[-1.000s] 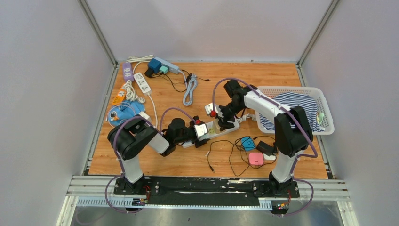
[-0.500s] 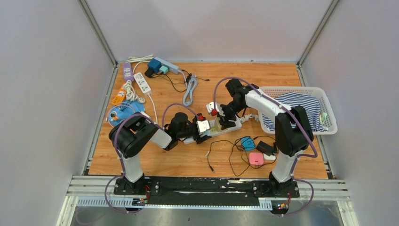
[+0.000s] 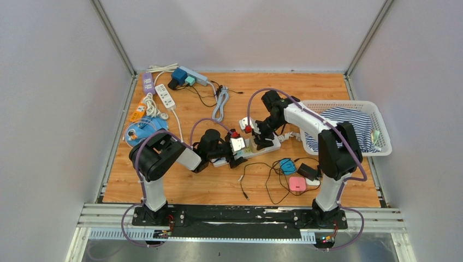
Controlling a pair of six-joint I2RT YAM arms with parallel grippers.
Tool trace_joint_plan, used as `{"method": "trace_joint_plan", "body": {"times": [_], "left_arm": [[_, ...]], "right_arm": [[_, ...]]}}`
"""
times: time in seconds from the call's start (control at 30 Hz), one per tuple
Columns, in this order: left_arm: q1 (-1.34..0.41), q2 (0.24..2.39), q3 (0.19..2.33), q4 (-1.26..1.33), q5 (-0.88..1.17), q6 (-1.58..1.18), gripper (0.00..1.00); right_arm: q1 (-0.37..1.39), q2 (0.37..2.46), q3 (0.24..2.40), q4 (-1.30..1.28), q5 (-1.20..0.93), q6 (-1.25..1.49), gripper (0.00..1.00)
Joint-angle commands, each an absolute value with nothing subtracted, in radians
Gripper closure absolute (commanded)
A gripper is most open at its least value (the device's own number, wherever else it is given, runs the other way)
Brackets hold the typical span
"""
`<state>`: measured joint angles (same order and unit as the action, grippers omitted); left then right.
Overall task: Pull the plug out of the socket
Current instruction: Remove the plug from the socket.
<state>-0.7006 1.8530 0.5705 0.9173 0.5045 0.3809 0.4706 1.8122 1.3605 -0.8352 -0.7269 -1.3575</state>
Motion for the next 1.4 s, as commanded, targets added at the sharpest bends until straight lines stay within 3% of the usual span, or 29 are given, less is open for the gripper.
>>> {"method": "trace_joint_plan", "body": {"times": [0.0,0.17,0.23,0.3,0.33,0.53,0.87,1.13,1.37], "left_arm": [[-0.706,1.888,0.567,0.850,0.486,0.387,0.09],[-0.702,1.888,0.570,0.850,0.497,0.384,0.25],[-0.696,1.889,0.573,0.851,0.511,0.378,0.41],[-0.691,1.888,0.574,0.851,0.515,0.369,0.63],[-0.690,1.888,0.574,0.851,0.515,0.366,0.67],[-0.686,1.891,0.578,0.851,0.520,0.365,0.76],[-0.684,1.890,0.578,0.853,0.523,0.362,1.00],[-0.683,1.890,0.578,0.853,0.528,0.362,1.00],[-0.682,1.891,0.578,0.853,0.530,0.362,1.00]], "right_arm": [[0.462,1.855,1.348,-0.914,-0.679,-1.347,0.64],[0.449,1.858,1.344,-0.914,-0.675,-1.350,0.60],[0.444,1.858,1.342,-0.914,-0.675,-1.351,0.59],[0.443,1.859,1.339,-0.914,-0.674,-1.354,0.57],[0.443,1.860,1.338,-0.914,-0.672,-1.355,0.57],[0.443,1.857,1.328,-0.916,-0.676,-1.369,0.62],[0.461,1.829,1.322,-0.934,-0.757,-1.414,0.99],[0.379,1.869,1.360,-0.913,-0.764,-1.336,1.00],[0.439,1.819,1.298,-0.978,-0.806,-1.491,1.00]]}}
